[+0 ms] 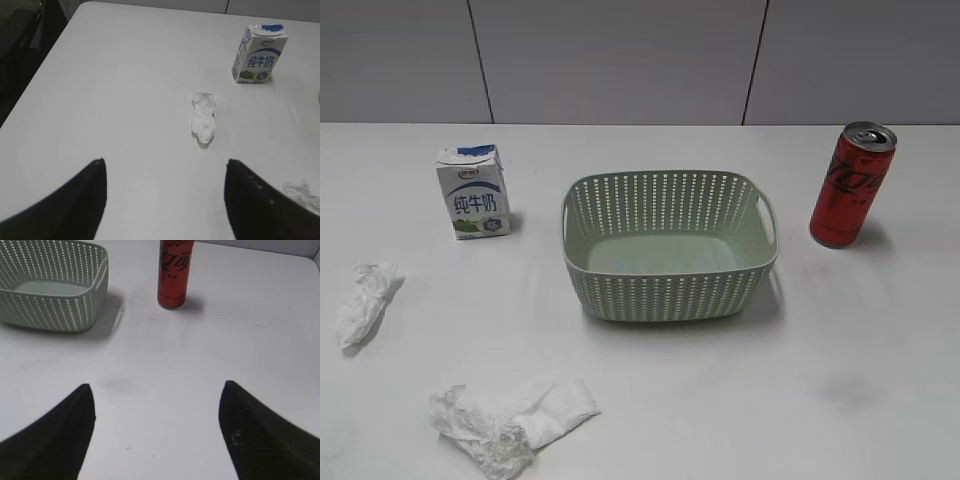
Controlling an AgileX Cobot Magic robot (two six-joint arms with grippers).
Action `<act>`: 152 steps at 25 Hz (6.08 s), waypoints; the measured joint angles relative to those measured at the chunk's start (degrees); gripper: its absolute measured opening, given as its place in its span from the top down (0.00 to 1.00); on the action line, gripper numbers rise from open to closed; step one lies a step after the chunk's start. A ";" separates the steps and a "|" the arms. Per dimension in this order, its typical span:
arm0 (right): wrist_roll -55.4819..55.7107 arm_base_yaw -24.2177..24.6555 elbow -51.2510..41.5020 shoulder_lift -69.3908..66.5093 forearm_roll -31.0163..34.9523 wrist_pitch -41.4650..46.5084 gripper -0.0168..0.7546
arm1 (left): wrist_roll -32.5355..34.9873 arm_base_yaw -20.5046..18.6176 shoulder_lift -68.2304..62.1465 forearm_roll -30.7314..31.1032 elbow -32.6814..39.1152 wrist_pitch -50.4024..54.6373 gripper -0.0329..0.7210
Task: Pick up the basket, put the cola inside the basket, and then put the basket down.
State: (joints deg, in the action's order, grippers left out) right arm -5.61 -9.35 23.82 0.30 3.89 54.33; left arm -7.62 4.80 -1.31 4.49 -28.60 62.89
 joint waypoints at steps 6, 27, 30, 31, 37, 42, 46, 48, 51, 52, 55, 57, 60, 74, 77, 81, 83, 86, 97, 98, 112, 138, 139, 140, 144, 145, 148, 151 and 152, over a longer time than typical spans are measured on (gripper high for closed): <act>0.00 0.00 0.00 0.00 0.00 -0.02 0.22 | 0.00 0.00 0.00 0.00 0.00 0.00 0.22; 0.00 0.00 0.00 0.00 0.00 -0.08 0.22 | 5.31 0.16 -40.97 -15.31 -14.22 -14.33 0.22; 0.00 0.00 0.00 0.00 0.00 -0.08 0.22 | 8.87 1.75 -47.22 -20.39 -18.17 -15.63 0.22; 0.00 0.00 0.00 0.00 0.00 -0.08 0.22 | 9.28 2.16 -48.87 -21.28 -19.56 -15.69 0.22; 0.00 0.00 0.00 0.00 0.00 -0.08 0.22 | 9.93 5.78 -64.37 -23.43 -29.27 -11.06 0.22; 0.00 0.00 0.00 0.00 0.00 -0.08 0.22 | 7.07 13.37 -77.12 -21.66 -39.07 -7.39 0.22; 0.00 0.00 0.00 0.00 0.00 -0.08 0.22 | -0.71 21.66 -86.66 -13.77 -46.08 -6.27 0.22; 0.00 0.00 0.00 0.00 0.00 -0.08 0.22 | -4.36 24.55 -91.11 -10.80 -49.82 -5.64 0.22; 0.00 0.00 0.00 0.00 0.00 -0.08 0.22 | -7.94 26.65 -98.10 -10.00 -54.69 -5.13 0.22; 0.00 0.00 0.00 0.00 0.00 -0.08 0.22 | -8.59 26.72 -99.96 -9.89 -56.27 -4.84 0.22; 0.00 0.00 0.00 0.00 0.00 -0.08 0.22 | -9.48 26.84 -106.13 -9.54 -60.52 -2.60 0.22; 0.00 0.00 0.00 0.00 0.00 -0.13 0.22 | -10.15 26.84 -109.39 -9.72 -63.05 -1.21 0.22; 0.00 0.00 0.00 0.00 0.00 -0.13 0.22 | -11.48 26.84 -113.78 -11.64 -66.62 -0.50 0.22; 0.00 0.00 0.00 0.00 0.00 -0.13 0.22 | -18.48 27.10 -124.75 -14.25 -68.68 1.01 0.24; 0.00 0.00 0.00 0.00 0.00 -0.13 0.22 | -18.66 27.10 -125.75 -15.78 -68.68 0.89 0.33; 0.00 0.00 0.00 0.00 0.00 -0.13 0.22 | -18.66 27.10 -125.88 -16.56 -68.68 -0.91 0.53; 0.00 0.00 0.00 0.00 0.00 -0.13 0.22 | -18.66 27.10 -125.88 -16.62 -68.72 -1.10 0.63; 0.00 0.00 0.00 0.00 0.00 -0.13 0.22 | -18.66 27.10 -125.88 -16.69 -68.72 -1.17 0.72; 0.00 0.00 0.00 0.00 0.00 -0.13 0.22 | -19.95 27.10 -125.99 -16.64 -68.72 -0.43 0.96; 0.00 0.00 0.00 0.00 0.00 -0.13 0.22 | -20.01 27.10 -125.99 -16.64 -68.72 -0.26 0.96; 0.00 0.00 0.00 0.00 0.00 -0.13 0.22 | -20.37 27.12 -119.36 -15.62 -68.72 6.76 0.96; 0.00 0.00 0.00 0.00 0.05 -0.13 0.22 | -20.37 30.35 -101.38 -14.84 -49.31 7.55 0.96; 0.00 0.00 0.00 0.00 0.05 -0.13 0.22 | -20.37 30.35 -101.38 -15.08 -48.90 7.55 0.96; 0.00 0.00 0.00 0.00 0.05 -0.13 0.22 | -20.37 30.35 -101.36 -15.32 -48.70 7.55 0.96; 0.00 0.00 0.18 0.00 0.16 -0.44 0.22 | -20.37 30.35 -101.26 -15.57 -48.58 7.39 0.96; 0.00 0.00 0.49 0.00 0.16 -1.13 0.22 | -20.37 30.35 -101.26 -15.57 -48.58 7.38 0.96; 1.01 0.00 2.67 -2.71 0.17 -5.23 0.23 | -20.37 30.35 -101.15 -15.52 -48.56 7.38 0.96; 1.25 0.00 5.99 -9.17 0.17 -8.05 0.26 | -20.37 30.35 -101.09 -15.28 -48.56 7.38 0.96; 1.32 0.00 7.13 -12.15 0.22 -8.32 0.28 | -20.37 30.35 -101.09 -15.29 -48.56 7.38 0.96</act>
State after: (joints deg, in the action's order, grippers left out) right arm -4.28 -9.35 30.95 -11.86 4.11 46.02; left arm -27.99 35.15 -102.40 -10.79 -77.16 70.26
